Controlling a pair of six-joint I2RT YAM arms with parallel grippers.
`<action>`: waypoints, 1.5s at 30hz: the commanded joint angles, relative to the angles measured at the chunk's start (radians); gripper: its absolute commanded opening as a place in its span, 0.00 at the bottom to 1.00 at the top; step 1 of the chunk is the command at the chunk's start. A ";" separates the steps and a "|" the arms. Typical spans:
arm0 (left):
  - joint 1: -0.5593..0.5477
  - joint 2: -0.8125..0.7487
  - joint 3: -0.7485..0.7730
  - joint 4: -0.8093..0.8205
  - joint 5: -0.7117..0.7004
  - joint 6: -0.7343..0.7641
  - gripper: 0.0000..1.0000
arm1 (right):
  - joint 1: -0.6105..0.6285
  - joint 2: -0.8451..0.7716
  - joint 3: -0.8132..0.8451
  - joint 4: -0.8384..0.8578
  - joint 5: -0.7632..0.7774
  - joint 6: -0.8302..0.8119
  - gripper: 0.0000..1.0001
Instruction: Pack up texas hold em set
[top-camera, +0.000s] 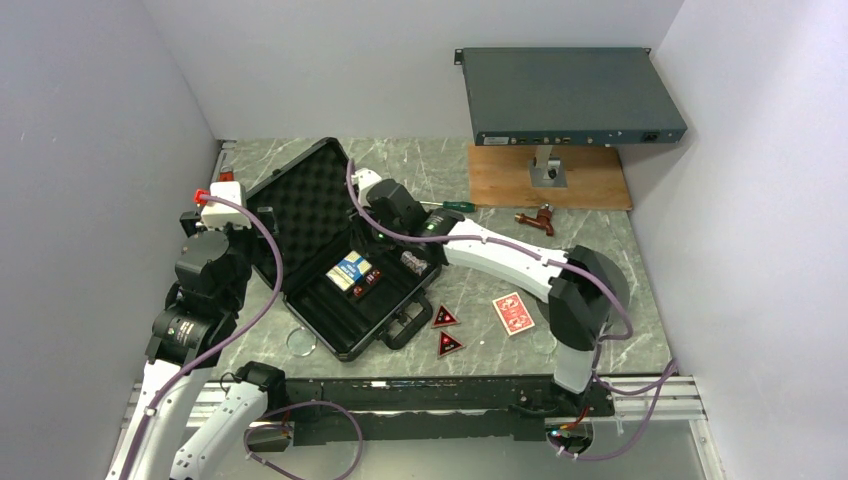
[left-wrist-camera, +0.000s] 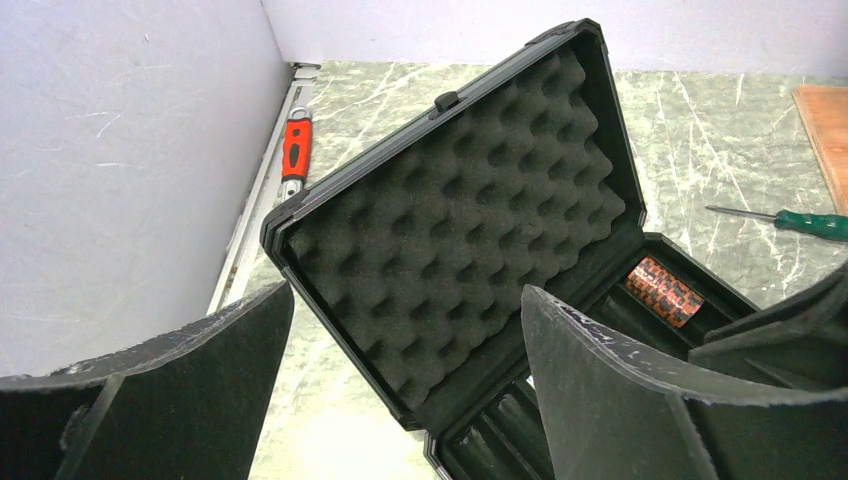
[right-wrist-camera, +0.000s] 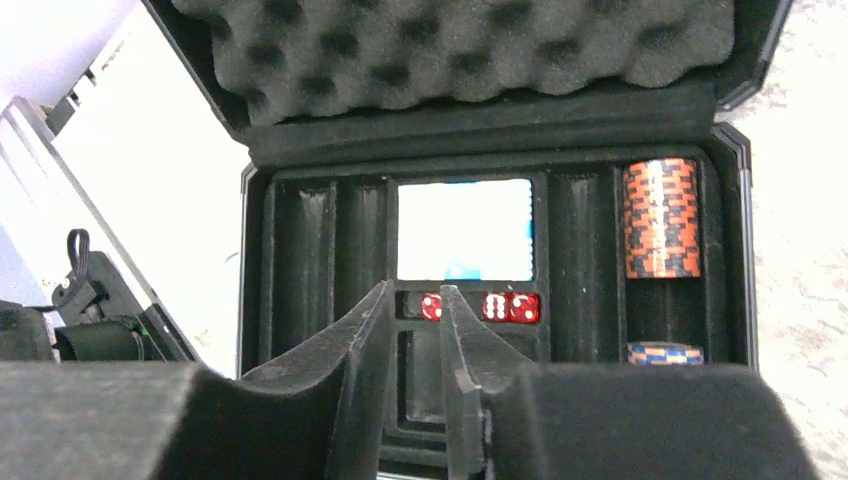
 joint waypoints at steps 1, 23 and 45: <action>0.008 -0.005 0.004 0.038 -0.006 -0.004 0.91 | 0.002 -0.077 -0.074 0.004 0.036 0.005 0.29; 0.016 0.133 0.022 -0.109 -0.078 -0.219 1.00 | 0.000 -0.257 -0.327 0.030 0.101 0.027 0.59; 0.016 0.150 -0.313 -0.305 0.201 -0.769 0.85 | -0.097 -0.255 -0.333 0.073 0.082 0.092 0.68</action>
